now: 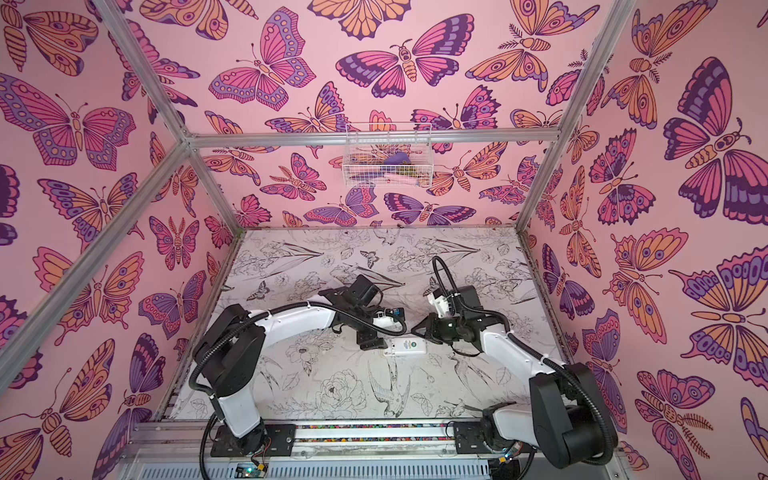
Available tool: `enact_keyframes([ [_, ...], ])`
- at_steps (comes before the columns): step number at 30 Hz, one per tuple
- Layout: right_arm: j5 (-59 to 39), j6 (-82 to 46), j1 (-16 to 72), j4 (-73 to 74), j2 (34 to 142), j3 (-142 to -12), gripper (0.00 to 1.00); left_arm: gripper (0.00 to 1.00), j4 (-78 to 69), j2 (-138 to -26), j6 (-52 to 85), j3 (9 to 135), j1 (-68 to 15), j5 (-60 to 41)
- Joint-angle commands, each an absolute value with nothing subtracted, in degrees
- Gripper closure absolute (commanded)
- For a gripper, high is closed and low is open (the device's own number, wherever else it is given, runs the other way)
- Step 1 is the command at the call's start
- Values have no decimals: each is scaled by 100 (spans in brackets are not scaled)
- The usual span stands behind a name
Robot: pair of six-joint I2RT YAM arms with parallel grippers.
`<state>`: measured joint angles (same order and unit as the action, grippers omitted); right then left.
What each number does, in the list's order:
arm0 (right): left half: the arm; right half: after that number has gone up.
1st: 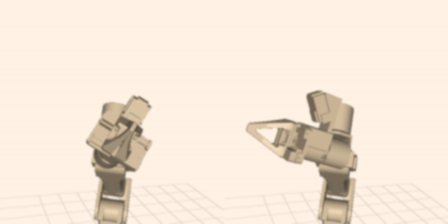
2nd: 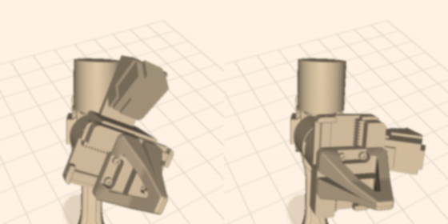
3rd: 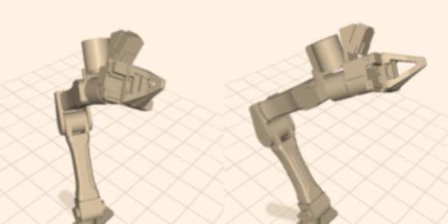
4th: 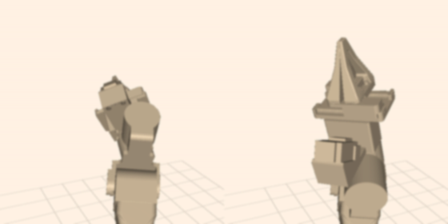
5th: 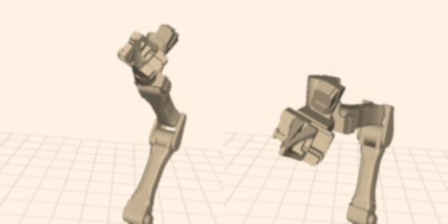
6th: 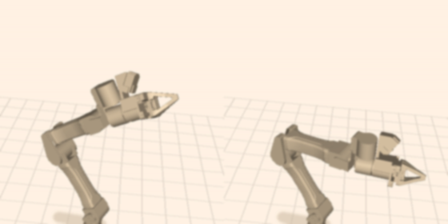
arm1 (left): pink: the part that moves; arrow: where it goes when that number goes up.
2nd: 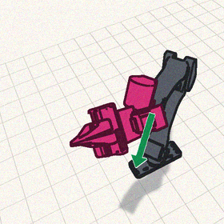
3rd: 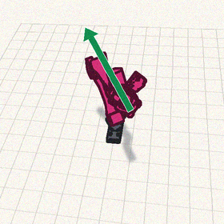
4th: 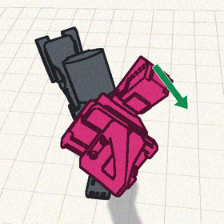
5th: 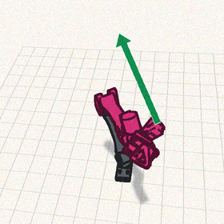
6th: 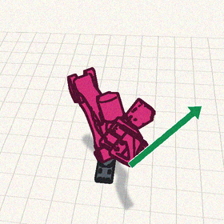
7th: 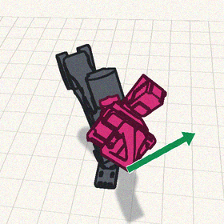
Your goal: Unload the batteries from the remote control
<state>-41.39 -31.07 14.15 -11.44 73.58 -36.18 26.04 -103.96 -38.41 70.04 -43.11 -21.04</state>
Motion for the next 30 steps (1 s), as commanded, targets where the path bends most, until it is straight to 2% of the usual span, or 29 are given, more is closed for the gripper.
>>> enact_keyframes([
  [1, -3950, -3056, 1126, -1308, 7308, -3862, 100, 21, 3205, -10194, -3730, 7279, -4114, -2026],
  [4, -3795, -3145, 995, -1263, 7389, -4024, 99, 20, 3105, -10089, -3471, 7354, -3781, -2034],
  [8, -3549, -3333, 954, -1204, 7538, -4279, 93, 15, 2871, -9955, -2978, 7365, -3268, -1829],
  [13, -3454, -3554, 909, -874, 7954, -4497, 91, 0, 2683, -9669, -2505, 7200, -2716, -1672],
  [24, -3537, -4393, 809, 79, 9179, -4948, 89, 0, 2265, -8818, -1788, 6483, -1631, -2101],
  [30, -3507, -4635, 814, 354, 9673, -5256, 87, 0, 1862, -8565, -1132, 6215, -760, -2325],
])
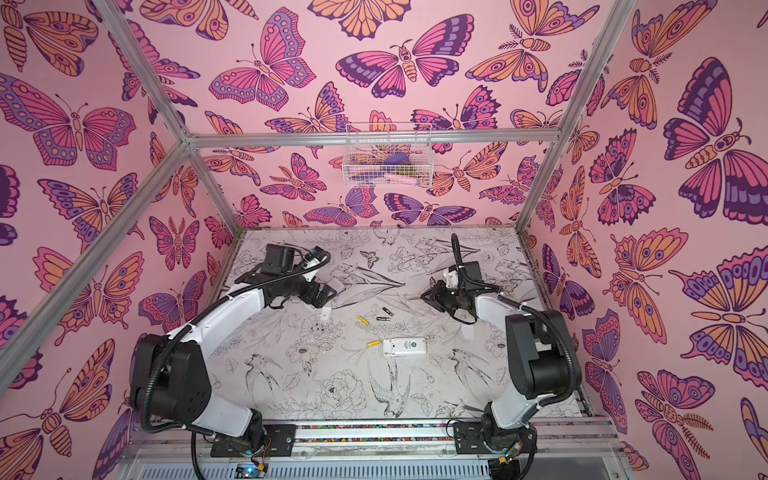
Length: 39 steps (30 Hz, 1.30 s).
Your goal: Unload the batteries from the remote control
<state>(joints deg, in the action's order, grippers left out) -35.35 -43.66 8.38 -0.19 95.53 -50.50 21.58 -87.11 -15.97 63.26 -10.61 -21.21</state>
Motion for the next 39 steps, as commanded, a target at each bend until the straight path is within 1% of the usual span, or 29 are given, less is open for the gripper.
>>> enact_keyframes([
  [1, -3523, -4681, 811, 433, 9768, -5272, 87, 0, 1799, -8546, -1055, 6194, -653, -2304],
  [4, -3546, -4755, 800, 558, 10044, -5352, 85, 0, 1710, -8494, -1006, 6135, -426, -2359],
  [8, -3639, -5077, 802, 1089, 10295, -5195, 84, 0, 1697, -8441, -808, 6128, -179, -2368],
  [12, -3649, -5138, 806, 1184, 10481, -5178, 81, 1, 1668, -8424, -833, 6095, -34, -2424],
  [14, -3658, -5180, 809, 1253, 10464, -5131, 77, 0, 1674, -8431, -708, 6125, 45, -2393],
  [16, -3655, -5039, 790, 1107, 10448, -5139, 71, 0, 1626, -8421, -732, 6088, 75, -2389],
  [20, -3651, -4978, 740, 954, 10462, -5156, 63, 0, 1617, -8380, -685, 6053, 198, -2449],
  [21, -3824, -5001, 730, 999, 10436, -5121, 62, 1, 1600, -8376, -644, 6056, 228, -2448],
  [25, -3823, -4773, 653, 787, 10443, -5109, 58, 0, 1551, -8342, -704, 5995, 265, -2461],
  [29, -3843, -4833, 563, 919, 10441, -4966, 55, 0, 1558, -8332, -648, 6011, 325, -2461],
  [32, -3723, -4606, 555, 533, 10458, -5050, 51, 0, 1488, -8275, -742, 5932, 379, -2477],
  [36, -3381, -4367, 561, -52, 10325, -5180, 38, 0, 1488, -8282, -580, 5959, 527, -2461],
  [39, -3046, -3906, 554, -700, 10274, -5406, 33, 0, 1440, -8268, -647, 5907, 543, -2479],
])
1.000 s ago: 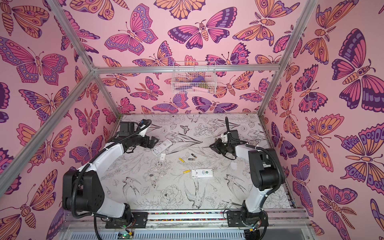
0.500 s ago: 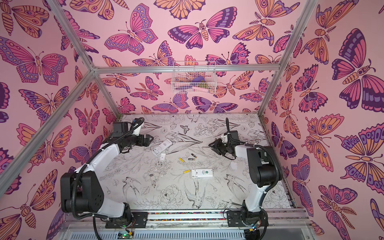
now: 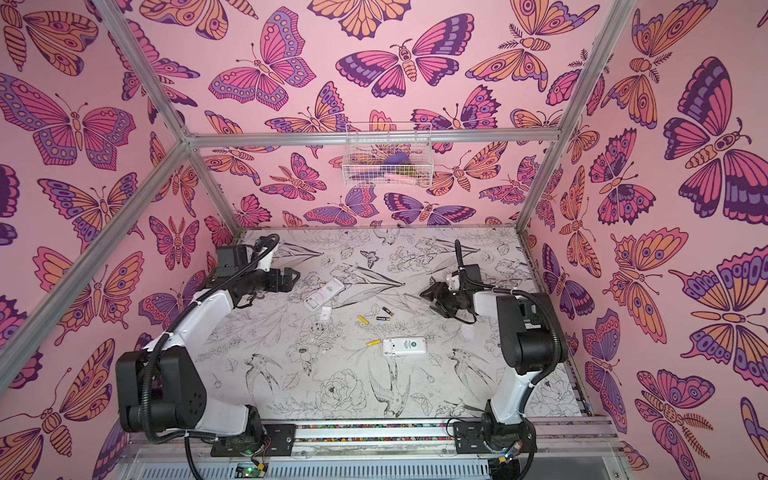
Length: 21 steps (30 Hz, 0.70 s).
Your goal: Unload the batteries from the remote control
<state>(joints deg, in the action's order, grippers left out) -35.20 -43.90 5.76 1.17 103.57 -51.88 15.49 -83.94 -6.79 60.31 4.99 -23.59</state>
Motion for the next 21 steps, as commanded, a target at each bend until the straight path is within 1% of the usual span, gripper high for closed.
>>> enact_keyframes([
  [1, -2945, -3762, 558, -981, 10290, -5508, 32, 0, 1441, -8263, -635, 5906, 566, -2495],
  [8, -2454, -3225, 560, -1914, 10178, -5839, 27, 0, 1391, -8221, -677, 5853, 683, -2490],
  [12, -2268, -2982, 596, -2369, 10087, -6037, 20, 0, 1408, -8231, -532, 5890, 800, -2488],
  [16, -1918, -2610, 617, -2916, 10202, -6422, 18, 0, 1321, -8196, -611, 5792, 834, -2542],
  [19, -1678, -2372, 768, -3255, 10244, -6681, 17, 0, 1371, -8229, -556, 5840, 888, -2515],
  [21, -1438, -2159, 905, -3459, 10337, -6886, 13, 0, 1249, -8178, -664, 5727, 888, -2569],
])
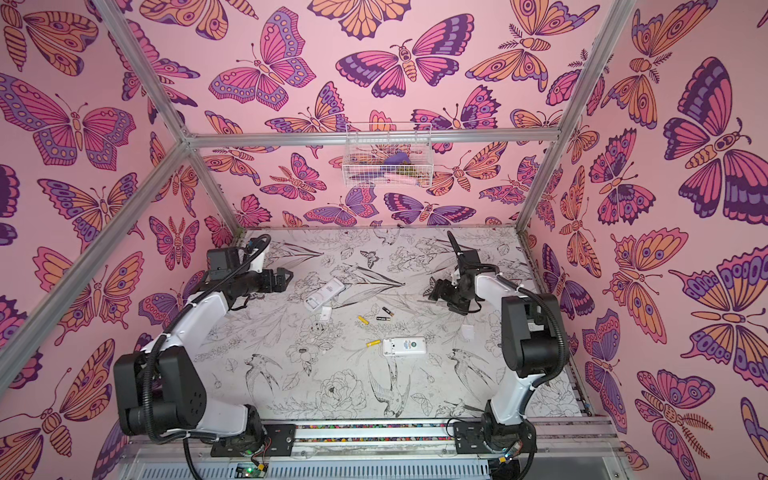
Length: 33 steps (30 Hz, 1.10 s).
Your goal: Unload the batteries from the remote control
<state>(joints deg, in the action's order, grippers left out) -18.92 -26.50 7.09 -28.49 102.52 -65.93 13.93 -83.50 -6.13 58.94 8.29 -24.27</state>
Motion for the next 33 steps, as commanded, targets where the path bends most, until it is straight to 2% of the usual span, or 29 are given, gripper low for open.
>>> enact_keyframes([
  [1, -1356, -2056, 954, -3621, 10443, -7019, 12, 0, 1209, -8152, -709, 5673, 894, -2590],
  [5, -993, -1731, 1199, -4270, 10741, -7591, 0, 0, 1190, -8118, -712, 5622, 993, -2564],
  [23, 59, -1207, 1263, -4827, 10838, -7932, 0, 0, 775, -8105, -918, 5301, 1002, -2682],
  [29, 251, -949, 1613, -5110, 10728, -8241, 0, 0, 770, -8124, -974, 5293, 1007, -2686],
  [33, 524, -777, 1626, -5505, 11239, -8550, 0, 0, 785, -8142, -951, 5308, 1002, -2691],
])
